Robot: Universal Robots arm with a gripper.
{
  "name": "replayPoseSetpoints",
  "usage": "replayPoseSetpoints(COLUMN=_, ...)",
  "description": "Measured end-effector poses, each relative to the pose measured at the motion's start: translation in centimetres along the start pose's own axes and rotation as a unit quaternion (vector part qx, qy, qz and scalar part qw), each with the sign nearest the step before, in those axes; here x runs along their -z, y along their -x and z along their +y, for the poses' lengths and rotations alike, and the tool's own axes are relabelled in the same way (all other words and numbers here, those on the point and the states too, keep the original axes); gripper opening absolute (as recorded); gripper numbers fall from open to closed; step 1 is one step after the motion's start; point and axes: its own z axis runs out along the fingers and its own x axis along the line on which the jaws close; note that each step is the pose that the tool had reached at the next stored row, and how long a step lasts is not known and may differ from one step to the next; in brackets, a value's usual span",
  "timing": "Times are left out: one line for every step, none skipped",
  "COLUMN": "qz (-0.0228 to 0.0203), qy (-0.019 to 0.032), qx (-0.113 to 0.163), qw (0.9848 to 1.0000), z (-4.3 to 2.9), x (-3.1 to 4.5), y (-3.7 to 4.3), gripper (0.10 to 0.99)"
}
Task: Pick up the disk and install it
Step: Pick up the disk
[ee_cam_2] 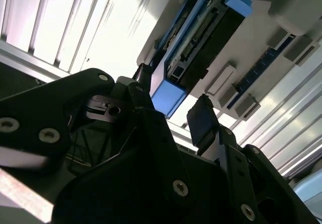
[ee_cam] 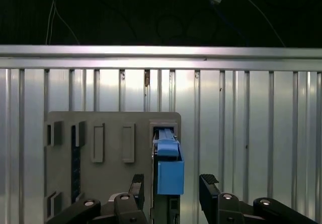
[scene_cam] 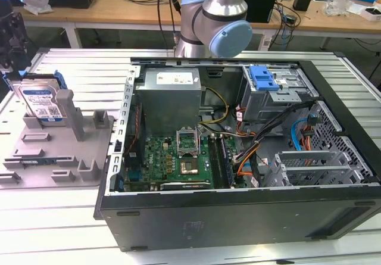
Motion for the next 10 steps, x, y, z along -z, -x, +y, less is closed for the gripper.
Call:
replayPoseSetpoints(qz=0.0, qy=0.0007, qx=0.001, qw=1.0, z=0.0, x=-0.07, y=0.0, gripper=0.557)
replayPoseSetpoints(qz=0.0, qy=0.0014, qx=0.002, qw=1.0, z=0.01, x=-0.18, y=0.0, gripper=0.557)
replayPoseSetpoints(qz=0.0, qy=0.0017, qx=0.002, qw=1.0, z=0.0, x=-0.27, y=0.0, gripper=0.557)
replayPoseSetpoints(qz=0.0, qy=0.0018, qx=0.002, qw=1.0, z=0.0, x=-0.38, y=0.0, gripper=0.557)
replayPoseSetpoints(qz=0.0, qy=0.0019, qx=0.003, qw=1.0, z=0.0, x=-0.46, y=0.0, gripper=0.557)
replayPoseSetpoints(qz=0.0, qy=0.002, qx=0.003, qw=1.0, z=0.0, x=-0.51, y=0.0, gripper=0.557)
replayPoseSetpoints(qz=0.0, qy=0.002, qx=0.003, qw=1.0, z=0.01, x=-0.67, y=0.0, gripper=0.557)
replayPoseSetpoints(qz=0.0, qy=0.0021, qx=0.004, qw=1.0, z=0.01, x=-0.83, y=-0.01, gripper=0.557)
replayPoseSetpoints(qz=0.0, qy=0.0021, qx=0.004, qw=1.0, z=0.02, x=-0.89, y=-0.01, gripper=0.557)
replayPoseSetpoints(qz=0.0001, qy=0.0021, qx=0.004, qw=1.0, z=0.04, x=-0.96, y=0.0, gripper=0.557)
